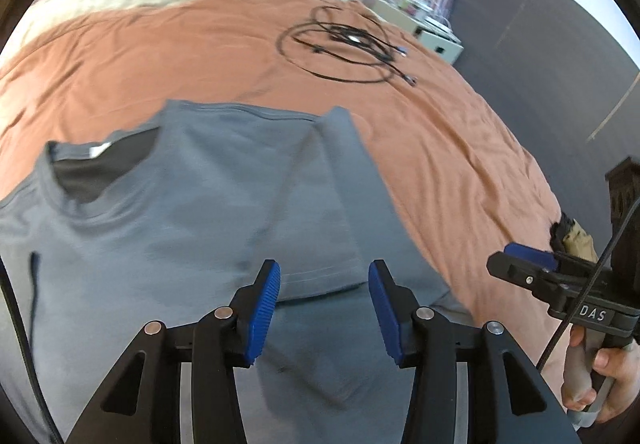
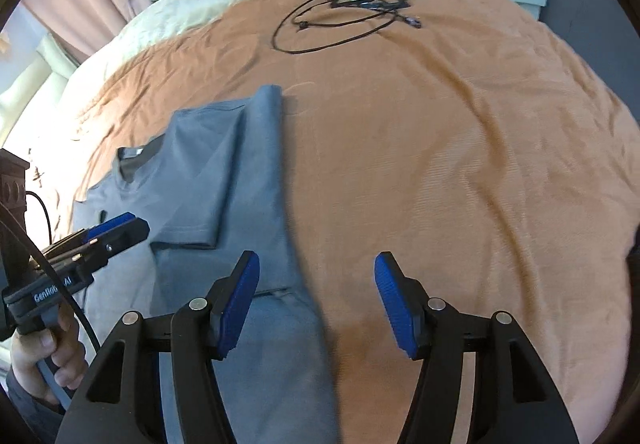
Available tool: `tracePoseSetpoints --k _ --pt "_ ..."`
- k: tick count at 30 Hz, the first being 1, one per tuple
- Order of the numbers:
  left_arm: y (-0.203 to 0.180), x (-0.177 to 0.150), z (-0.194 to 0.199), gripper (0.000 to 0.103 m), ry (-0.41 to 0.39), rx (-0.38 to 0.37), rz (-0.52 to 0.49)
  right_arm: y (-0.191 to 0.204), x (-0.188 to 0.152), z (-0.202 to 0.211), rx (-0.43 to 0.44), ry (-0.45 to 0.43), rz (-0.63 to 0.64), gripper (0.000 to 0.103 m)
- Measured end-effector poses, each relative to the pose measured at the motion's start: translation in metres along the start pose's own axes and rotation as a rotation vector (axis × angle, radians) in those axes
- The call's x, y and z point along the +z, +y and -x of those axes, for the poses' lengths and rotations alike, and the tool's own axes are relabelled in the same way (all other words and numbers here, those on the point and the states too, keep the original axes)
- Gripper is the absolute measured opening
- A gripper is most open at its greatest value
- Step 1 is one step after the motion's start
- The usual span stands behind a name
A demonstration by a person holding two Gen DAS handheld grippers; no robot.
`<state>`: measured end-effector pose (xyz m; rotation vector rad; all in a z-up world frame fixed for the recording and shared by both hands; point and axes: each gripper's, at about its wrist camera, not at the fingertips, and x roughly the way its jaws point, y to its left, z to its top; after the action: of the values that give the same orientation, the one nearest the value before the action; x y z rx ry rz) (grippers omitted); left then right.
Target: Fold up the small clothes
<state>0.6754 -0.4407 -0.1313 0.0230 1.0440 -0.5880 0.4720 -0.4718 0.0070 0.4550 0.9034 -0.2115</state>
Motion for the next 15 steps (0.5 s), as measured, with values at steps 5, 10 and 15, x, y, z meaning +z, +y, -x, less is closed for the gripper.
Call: tracePoseSetpoints --k 5,10,15 --pt "-0.018 0.002 -0.025 0.048 0.027 -0.017 -0.039 -0.012 0.002 0.011 -0.001 -0.023 -0.025 0.058" --pt "-0.026 -0.004 -0.056 0.047 0.091 0.074 -0.09 -0.014 0.005 0.009 0.002 -0.009 -0.027 0.058" --pt "-0.019 0.004 -0.05 0.004 0.101 0.069 -0.11 -0.008 0.016 0.007 0.01 0.0 -0.009 0.058"
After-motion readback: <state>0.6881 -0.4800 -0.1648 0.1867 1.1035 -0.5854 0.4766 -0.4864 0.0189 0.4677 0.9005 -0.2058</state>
